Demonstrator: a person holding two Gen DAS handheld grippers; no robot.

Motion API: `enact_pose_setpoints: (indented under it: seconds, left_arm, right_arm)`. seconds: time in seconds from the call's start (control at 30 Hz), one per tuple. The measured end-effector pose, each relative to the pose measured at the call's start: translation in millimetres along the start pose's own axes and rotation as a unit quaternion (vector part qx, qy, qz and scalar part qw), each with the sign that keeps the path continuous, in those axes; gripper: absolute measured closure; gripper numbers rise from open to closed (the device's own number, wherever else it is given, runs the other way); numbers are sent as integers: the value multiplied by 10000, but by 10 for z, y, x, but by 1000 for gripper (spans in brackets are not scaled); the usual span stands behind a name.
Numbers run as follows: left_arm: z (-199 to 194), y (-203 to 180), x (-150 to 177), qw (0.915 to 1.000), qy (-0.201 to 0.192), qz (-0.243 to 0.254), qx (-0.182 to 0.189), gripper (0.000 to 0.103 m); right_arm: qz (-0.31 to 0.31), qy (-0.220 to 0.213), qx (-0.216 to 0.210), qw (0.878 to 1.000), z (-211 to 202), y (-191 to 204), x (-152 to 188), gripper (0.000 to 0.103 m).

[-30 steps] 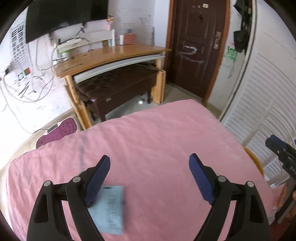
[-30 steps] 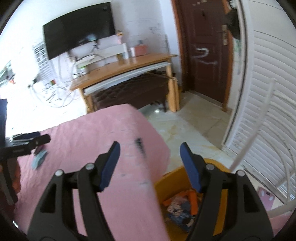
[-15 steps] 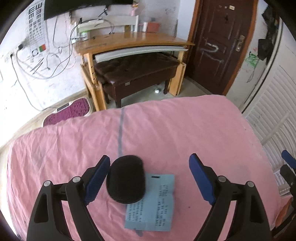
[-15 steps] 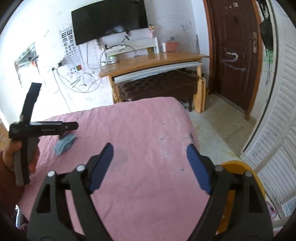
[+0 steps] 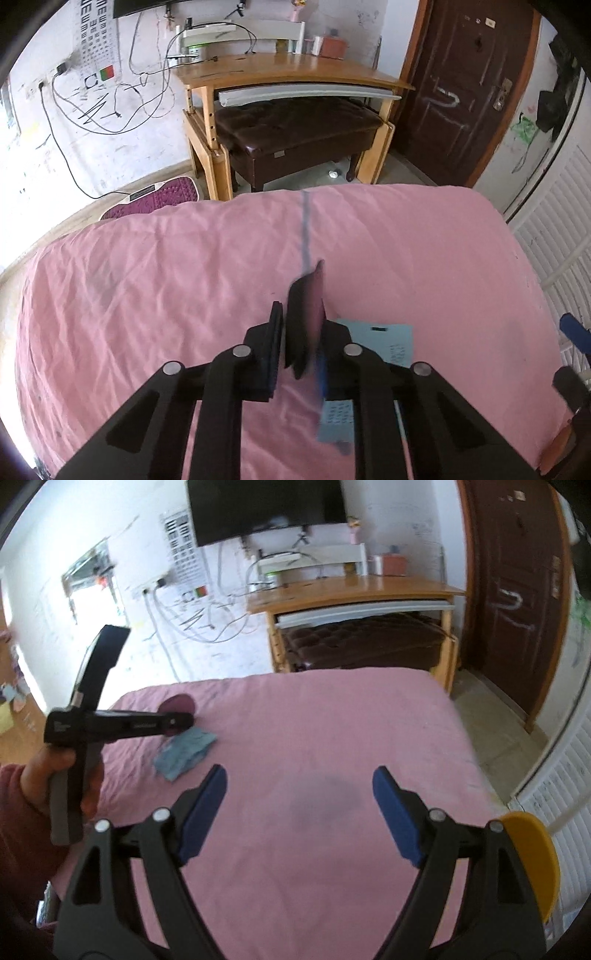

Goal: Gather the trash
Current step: 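Grasp the dark round sponge with the left tool while the right tool grasps the light blue printed card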

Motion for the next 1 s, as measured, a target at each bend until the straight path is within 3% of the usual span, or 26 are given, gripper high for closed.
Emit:
enact_pose_setpoints:
  seconds: [0.5, 0.67, 1.0]
  left_arm:
    - [-316, 347, -65, 9976, -625, -312, 42, 93]
    - [-391, 342, -82, 9972, -670, -306, 153, 93]
    - [-120, 304, -11, 9958, -172, -473, 767, 93]
  right_arm:
    - [-508, 791, -619, 9936, 696, 1054, 51, 25]
    - [-669, 1073, -419, 9911, 933, 1244, 79, 25]
    - [-684, 1278, 198, 9892, 1153, 1150, 107, 25]
Point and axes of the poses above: each gripper's, at about its wrist camera, not at the fingertips, and z roughly the way its jaws point, y to its left, x to its underside, the point moved 9 cm from there along z, roughly the way its jaws point, and after that the axes turned 3 degrees about -y, right-handed, at the moved point
